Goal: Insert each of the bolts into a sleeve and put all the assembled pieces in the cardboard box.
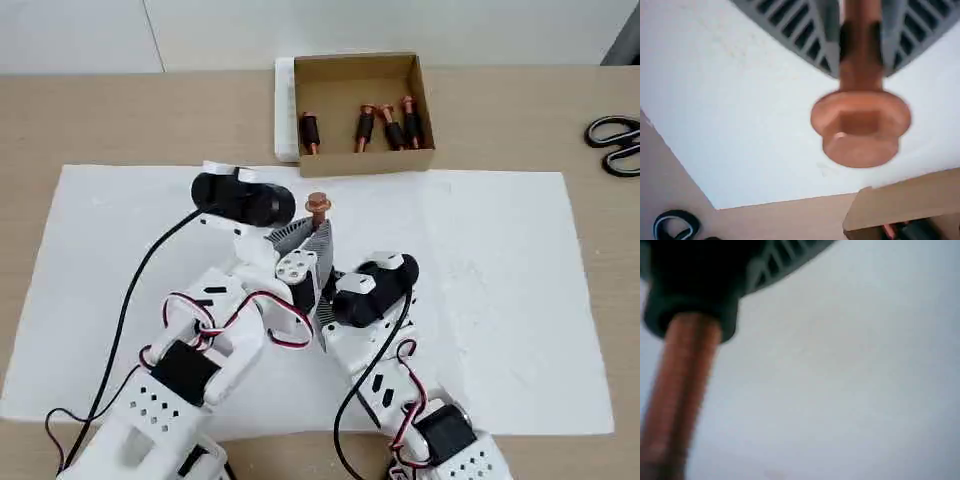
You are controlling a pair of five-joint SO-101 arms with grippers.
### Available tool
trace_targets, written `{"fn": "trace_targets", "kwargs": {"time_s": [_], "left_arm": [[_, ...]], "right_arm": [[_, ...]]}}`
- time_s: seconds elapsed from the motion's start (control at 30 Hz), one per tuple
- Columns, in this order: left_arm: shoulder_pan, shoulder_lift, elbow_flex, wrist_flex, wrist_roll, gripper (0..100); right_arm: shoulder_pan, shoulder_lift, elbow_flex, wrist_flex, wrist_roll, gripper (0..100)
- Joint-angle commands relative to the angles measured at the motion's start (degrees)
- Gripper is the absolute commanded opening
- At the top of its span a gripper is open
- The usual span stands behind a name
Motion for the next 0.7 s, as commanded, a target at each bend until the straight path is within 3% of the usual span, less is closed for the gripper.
{"fn": "trace_targets", "kwargs": {"time_s": [0.0, 0.67], "left_arm": [[0.4, -1.3, 0.8, -0.8, -1.1, 1], [0.6, -1.8, 1.3, 9.3, -2.3, 1]], "right_arm": [[0.0, -1.3, 0.4, 0.0, -0.7, 0.4], [0.1, -1.3, 0.4, -0.3, -0.6, 0.4]]}}
